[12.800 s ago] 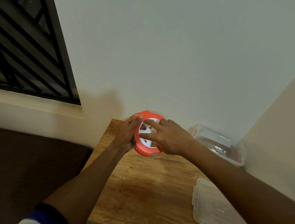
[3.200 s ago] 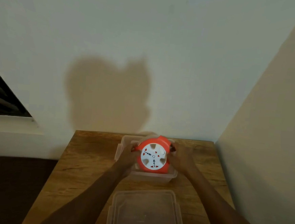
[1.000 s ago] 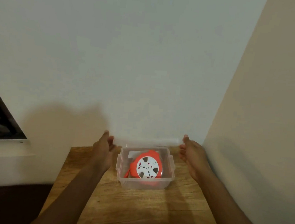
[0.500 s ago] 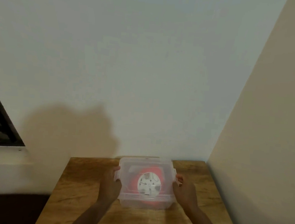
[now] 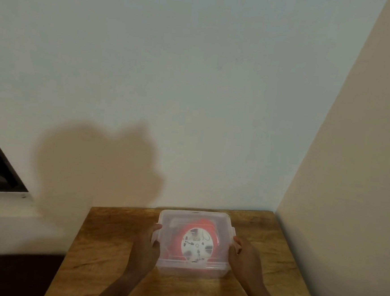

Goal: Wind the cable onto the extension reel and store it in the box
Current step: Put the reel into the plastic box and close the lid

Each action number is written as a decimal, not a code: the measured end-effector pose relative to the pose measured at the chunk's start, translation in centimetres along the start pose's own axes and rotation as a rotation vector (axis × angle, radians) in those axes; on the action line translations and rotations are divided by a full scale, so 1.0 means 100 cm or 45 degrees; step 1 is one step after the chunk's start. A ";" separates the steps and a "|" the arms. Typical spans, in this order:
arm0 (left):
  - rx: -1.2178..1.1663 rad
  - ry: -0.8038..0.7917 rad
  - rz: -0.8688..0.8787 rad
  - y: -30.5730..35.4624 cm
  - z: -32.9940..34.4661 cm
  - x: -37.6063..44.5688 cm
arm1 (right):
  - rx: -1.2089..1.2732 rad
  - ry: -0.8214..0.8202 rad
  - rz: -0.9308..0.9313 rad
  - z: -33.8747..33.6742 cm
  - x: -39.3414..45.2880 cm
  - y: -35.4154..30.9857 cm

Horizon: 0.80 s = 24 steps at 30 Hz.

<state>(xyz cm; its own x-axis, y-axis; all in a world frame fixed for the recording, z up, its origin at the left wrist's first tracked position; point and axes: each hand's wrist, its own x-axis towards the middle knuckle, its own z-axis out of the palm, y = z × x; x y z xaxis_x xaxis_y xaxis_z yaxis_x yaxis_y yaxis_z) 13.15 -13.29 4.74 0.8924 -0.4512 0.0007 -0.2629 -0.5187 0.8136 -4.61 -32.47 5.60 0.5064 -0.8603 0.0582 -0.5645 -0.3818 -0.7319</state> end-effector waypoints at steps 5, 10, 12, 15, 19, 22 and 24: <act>-0.016 -0.065 0.027 -0.008 0.000 0.002 | 0.054 0.016 -0.064 0.003 -0.006 0.009; -0.203 -0.078 -0.054 -0.020 0.004 -0.009 | 0.093 0.044 -0.102 0.012 -0.011 0.015; -0.254 -0.091 -0.106 -0.021 0.008 -0.016 | 0.117 0.045 -0.131 0.014 -0.012 0.019; -0.340 -0.110 -0.124 -0.022 0.009 -0.019 | 0.132 0.019 -0.168 0.012 -0.012 0.022; -0.595 -0.194 -0.222 -0.024 0.005 -0.015 | 0.275 -0.003 -0.060 0.015 -0.011 0.026; -0.845 -0.293 -0.442 -0.025 0.000 -0.011 | 0.569 -0.120 0.153 0.015 -0.009 0.025; -0.914 -0.360 -0.538 -0.027 -0.004 -0.008 | 0.814 -0.222 0.387 0.011 -0.005 0.023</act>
<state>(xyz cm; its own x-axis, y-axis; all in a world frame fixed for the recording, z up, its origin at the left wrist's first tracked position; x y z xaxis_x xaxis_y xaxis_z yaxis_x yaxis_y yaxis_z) 13.26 -11.21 2.80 0.7139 -0.5369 -0.4496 0.4478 -0.1435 0.8825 -5.46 -32.51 3.13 0.5144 -0.8104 -0.2804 -0.2327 0.1828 -0.9552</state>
